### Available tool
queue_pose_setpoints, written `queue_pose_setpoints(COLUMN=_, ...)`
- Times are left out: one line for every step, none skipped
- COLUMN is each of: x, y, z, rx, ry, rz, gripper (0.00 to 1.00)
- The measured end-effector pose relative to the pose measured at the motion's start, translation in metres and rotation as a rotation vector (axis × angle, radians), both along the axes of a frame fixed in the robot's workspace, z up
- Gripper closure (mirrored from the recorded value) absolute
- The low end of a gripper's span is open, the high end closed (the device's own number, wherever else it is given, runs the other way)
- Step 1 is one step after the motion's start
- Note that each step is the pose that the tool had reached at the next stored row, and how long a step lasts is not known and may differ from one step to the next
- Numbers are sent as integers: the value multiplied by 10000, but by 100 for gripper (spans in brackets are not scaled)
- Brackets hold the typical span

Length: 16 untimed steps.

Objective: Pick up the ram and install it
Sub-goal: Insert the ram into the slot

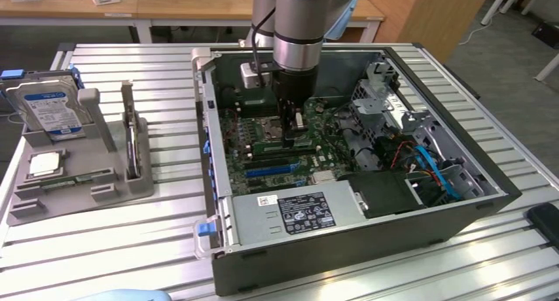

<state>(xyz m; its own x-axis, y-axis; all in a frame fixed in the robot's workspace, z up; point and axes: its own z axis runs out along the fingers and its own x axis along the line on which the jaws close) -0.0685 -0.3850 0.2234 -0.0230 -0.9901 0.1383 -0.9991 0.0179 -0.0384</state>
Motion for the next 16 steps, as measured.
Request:
queue_pose_setpoints(x=1, y=0, z=0, rx=0, ry=0, rz=1, gripper=87)
queue_pose_setpoints(x=3, y=0, z=-1, rx=2, ry=-1, rz=3, gripper=87)
queue_pose_setpoints(x=3, y=0, z=-1, rx=2, ry=-1, rz=2, gripper=87)
queue_pose_setpoints(x=4, y=0, z=-1, rx=2, ry=-1, rz=1, gripper=87)
queue_pose_setpoints(x=4, y=0, z=-1, rx=2, ry=0, rz=1, gripper=87)
queue_pose_setpoints(x=5, y=0, z=-1, rx=1, ry=0, rz=2, gripper=87)
queue_pose_setpoints(x=5, y=0, z=0, rx=1, ry=0, rz=2, gripper=87)
queue_pose_setpoints(x=5, y=0, z=-1, rx=1, ry=0, rz=2, gripper=87)
queue_pose_setpoints(x=5, y=0, z=-1, rx=2, ry=-1, rz=8, gripper=87)
queue_pose_setpoints(x=5, y=0, z=-1, rx=1, ry=-2, rz=9, gripper=87)
queue_pose_setpoints(x=5, y=0, z=-2, rx=1, ry=-4, rz=11, gripper=87)
queue_pose_setpoints(x=5, y=0, z=-3, rx=1, ry=-6, rz=12, gripper=87)
queue_pose_setpoints(x=5, y=0, z=-4, rx=1, ry=-10, rz=14, gripper=87)
queue_pose_setpoints(x=5, y=0, z=-5, rx=1, ry=-15, rz=15, gripper=87)
queue_pose_setpoints(x=5, y=0, z=-6, rx=0, ry=-21, rz=16, gripper=87)
queue_pose_setpoints(x=5, y=0, z=-6, rx=1, ry=-29, rz=18, gripper=87)
